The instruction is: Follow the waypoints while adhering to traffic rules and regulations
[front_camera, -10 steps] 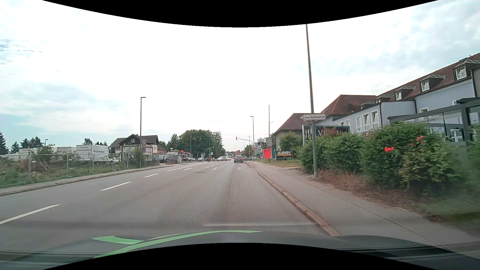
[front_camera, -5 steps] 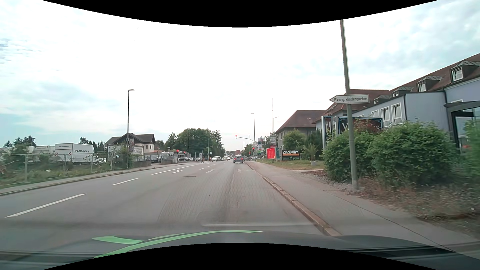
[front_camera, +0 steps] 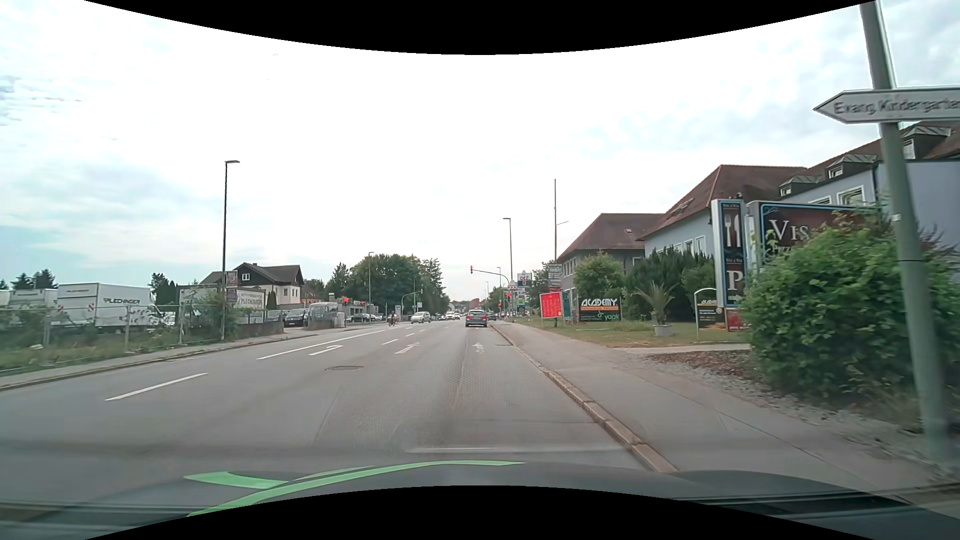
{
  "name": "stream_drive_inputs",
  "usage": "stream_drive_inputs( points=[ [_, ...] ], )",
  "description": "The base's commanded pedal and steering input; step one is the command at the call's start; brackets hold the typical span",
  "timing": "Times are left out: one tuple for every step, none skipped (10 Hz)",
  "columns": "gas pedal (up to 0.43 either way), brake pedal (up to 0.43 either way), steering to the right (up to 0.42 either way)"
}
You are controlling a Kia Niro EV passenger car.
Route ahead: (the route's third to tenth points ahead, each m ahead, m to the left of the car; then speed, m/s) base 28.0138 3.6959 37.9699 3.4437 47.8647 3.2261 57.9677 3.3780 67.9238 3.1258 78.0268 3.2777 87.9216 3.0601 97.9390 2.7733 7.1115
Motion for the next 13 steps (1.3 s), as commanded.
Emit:
stream_drive_inputs(
  points=[
    [0.0, 0.055, -0.003],
    [0.0, 0.067, -0.003],
    [0.0, 0.061, -0.003],
    [0.0, 0.03, -0.003],
    [0.0, 0.018, -0.003],
    [0.0, 0.006, -0.003],
    [0.0, 0.0, -0.003],
    [0.0, 0.0, -0.003],
    [0.0, 0.0, -0.003],
    [0.0, 0.0, -0.003],
    [0.0, 0.0, -0.003],
    [0.0, 0.0, -0.003],
    [0.0, 0.0, -0.003]
  ],
)
